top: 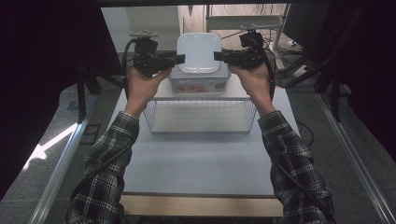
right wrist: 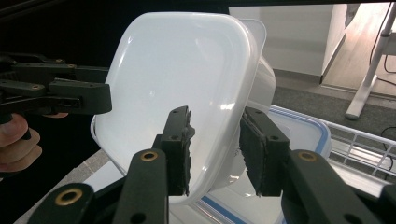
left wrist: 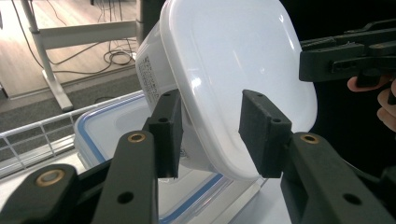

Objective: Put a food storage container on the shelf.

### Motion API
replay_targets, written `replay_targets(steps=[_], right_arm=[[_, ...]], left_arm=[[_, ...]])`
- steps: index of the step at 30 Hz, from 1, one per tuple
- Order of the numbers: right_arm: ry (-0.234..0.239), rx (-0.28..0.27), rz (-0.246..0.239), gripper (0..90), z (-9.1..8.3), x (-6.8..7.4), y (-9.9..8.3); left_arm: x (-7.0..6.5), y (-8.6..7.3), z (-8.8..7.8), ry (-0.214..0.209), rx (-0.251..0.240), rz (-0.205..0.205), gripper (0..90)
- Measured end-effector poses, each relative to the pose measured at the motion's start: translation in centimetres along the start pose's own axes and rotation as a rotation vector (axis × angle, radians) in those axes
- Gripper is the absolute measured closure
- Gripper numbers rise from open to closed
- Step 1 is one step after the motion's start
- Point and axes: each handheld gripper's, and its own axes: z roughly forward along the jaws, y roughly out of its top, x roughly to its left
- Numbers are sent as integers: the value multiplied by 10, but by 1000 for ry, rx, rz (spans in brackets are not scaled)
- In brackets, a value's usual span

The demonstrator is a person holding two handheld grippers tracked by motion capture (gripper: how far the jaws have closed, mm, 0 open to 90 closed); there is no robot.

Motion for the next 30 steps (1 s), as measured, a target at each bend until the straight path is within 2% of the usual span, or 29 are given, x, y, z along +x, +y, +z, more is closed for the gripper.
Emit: replay_targets(steps=[4,7,11,18,24,30], right_arm=[[-3,2,3,615,1,-1,0],[-28,-3,-12,606,2,-1,1],[-36,2,-16,609,4,-1,0],[-55,3,-21,604,6,0,2],[-64,-5,-8,592,8,-3,3],[-75,-11,5,566,9,-5,4]], left_arm=[[1,1,2,7,4,-4,569],[3,1,4,9,10,-5,553],[6,2,6,1,8,-26,550],[7,6,8,25,9,-35,497],[8,9,11,41,12,-36,435],[12,11,13,41,12,-47,410]])
